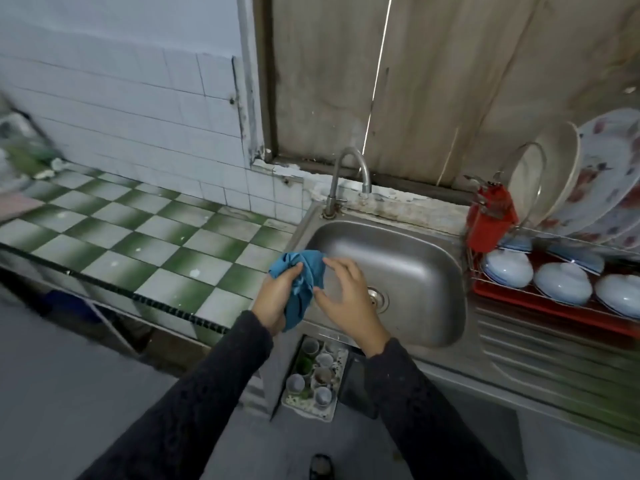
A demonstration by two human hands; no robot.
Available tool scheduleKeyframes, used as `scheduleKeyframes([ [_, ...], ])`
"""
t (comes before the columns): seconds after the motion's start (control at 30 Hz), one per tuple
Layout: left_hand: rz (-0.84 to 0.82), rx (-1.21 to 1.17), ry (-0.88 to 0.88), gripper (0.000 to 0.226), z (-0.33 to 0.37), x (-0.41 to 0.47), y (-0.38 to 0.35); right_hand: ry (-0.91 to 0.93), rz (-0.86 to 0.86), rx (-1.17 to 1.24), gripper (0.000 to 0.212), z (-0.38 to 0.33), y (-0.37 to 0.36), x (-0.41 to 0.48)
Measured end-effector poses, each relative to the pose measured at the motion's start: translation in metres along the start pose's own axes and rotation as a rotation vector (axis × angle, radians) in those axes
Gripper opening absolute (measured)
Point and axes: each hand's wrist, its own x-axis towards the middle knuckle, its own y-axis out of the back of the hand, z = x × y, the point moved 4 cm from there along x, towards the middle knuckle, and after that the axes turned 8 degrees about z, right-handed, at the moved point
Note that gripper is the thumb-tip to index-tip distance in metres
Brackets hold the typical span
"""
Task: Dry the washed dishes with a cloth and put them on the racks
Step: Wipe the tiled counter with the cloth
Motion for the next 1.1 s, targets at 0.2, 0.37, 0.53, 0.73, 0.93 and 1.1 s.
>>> scheduleKeyframes([
  [0.2,0.029,-0.061,0.101,0.019,0.004,0.042,0.060,0.014,-0.106,0.002,0.052,-0.014,-0.064,0.033],
  [0.37,0.007,-0.056,0.170,0.018,0.027,0.099,0.102,0.005,-0.214,-0.019,0.045,-0.021,-0.137,0.088],
  [0.53,0.025,-0.068,0.271,0.024,0.051,0.149,0.142,-0.019,-0.310,-0.031,0.038,-0.028,-0.203,0.141],
  [0.73,-0.052,-0.168,0.283,0.025,0.080,0.196,0.187,-0.074,-0.439,-0.013,0.033,-0.035,-0.269,0.191],
  [0.93,-0.219,-0.084,0.362,0.042,0.088,0.231,0.225,-0.168,-0.481,0.019,0.035,-0.033,-0.310,0.208],
  [1.1,-0.278,0.135,0.433,0.065,0.084,0.267,0.253,-0.254,-0.439,0.158,0.042,-0.041,-0.329,0.216],
])
